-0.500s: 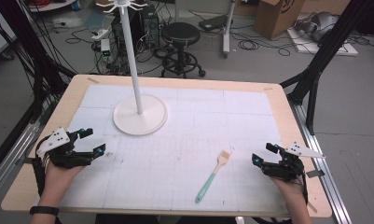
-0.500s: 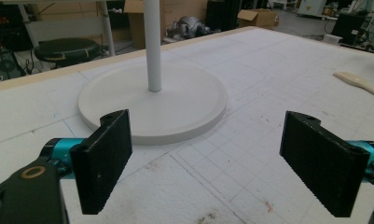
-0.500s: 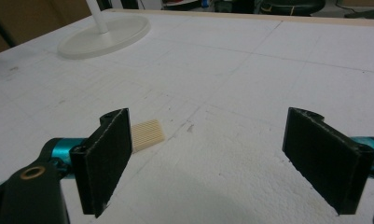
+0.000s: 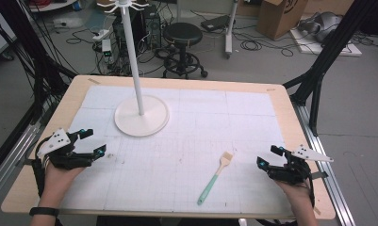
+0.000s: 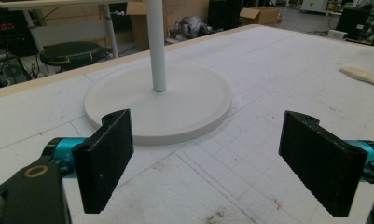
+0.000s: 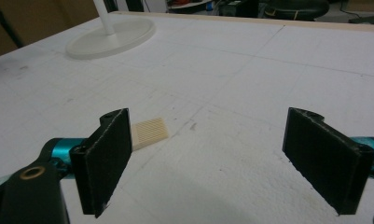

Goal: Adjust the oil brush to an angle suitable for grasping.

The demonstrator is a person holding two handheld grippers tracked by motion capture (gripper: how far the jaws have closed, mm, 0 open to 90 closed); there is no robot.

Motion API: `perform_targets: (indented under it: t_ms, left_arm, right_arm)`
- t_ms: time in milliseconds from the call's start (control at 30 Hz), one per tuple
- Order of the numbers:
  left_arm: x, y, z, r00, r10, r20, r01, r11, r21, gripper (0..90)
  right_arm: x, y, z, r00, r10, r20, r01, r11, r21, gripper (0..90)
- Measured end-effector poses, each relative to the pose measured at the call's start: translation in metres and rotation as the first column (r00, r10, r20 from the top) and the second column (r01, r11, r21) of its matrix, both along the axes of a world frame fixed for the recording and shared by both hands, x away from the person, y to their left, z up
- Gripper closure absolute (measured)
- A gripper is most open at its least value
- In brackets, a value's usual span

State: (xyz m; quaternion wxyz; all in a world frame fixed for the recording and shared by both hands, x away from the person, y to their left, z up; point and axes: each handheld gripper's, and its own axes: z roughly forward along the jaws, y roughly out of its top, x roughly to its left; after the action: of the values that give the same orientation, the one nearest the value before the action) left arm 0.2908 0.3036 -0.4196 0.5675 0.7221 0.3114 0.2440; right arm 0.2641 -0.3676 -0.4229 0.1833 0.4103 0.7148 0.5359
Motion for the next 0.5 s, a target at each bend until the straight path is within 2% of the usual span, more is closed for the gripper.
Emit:
perform_targets:
  t_ms: [67,100,167,333,433,500]
  left_arm:
    - [0.000,0.000,0.001,1.0000,-0.002,0.007,0.002,1.0000,-0.008,18.4]
    - [0.000,0.001,0.000,1.0000,0.002,0.003,-0.002,1.0000,-0.006,18.5]
    - [0.000,0.001,0.000,1.0000,0.001,0.001,-0.001,1.0000,-0.005,18.5]
    - [0.000,0.001,0.001,0.9999,0.007,0.010,-0.007,1.0000,-0.005,18.5]
    - [0.000,0.001,0.000,1.0000,0.007,0.006,-0.007,1.0000,-0.005,18.9]
    - [0.000,0.001,0.001,1.0000,0.006,0.008,-0.006,1.0000,-0.001,19.0]
  right_arm:
    - [-0.001,0.003,0.002,0.9999,0.017,-0.001,-0.017,1.000,0.020,16.3]
    - [-0.001,0.005,0.005,0.9995,0.031,0.000,-0.031,0.998,0.051,20.3]
    - [-0.001,0.007,0.006,0.9986,0.052,-0.002,-0.052,0.997,0.060,22.5]
    - [-0.004,0.015,0.003,0.9962,0.086,-0.015,-0.086,0.996,0.039,27.1]
    - [-0.009,0.026,0.000,0.9912,0.132,-0.007,-0.132,0.991,0.017,37.5]
    - [-0.010,0.029,0.000,0.9895,0.144,-0.005,-0.144,0.989,0.011,40.1]
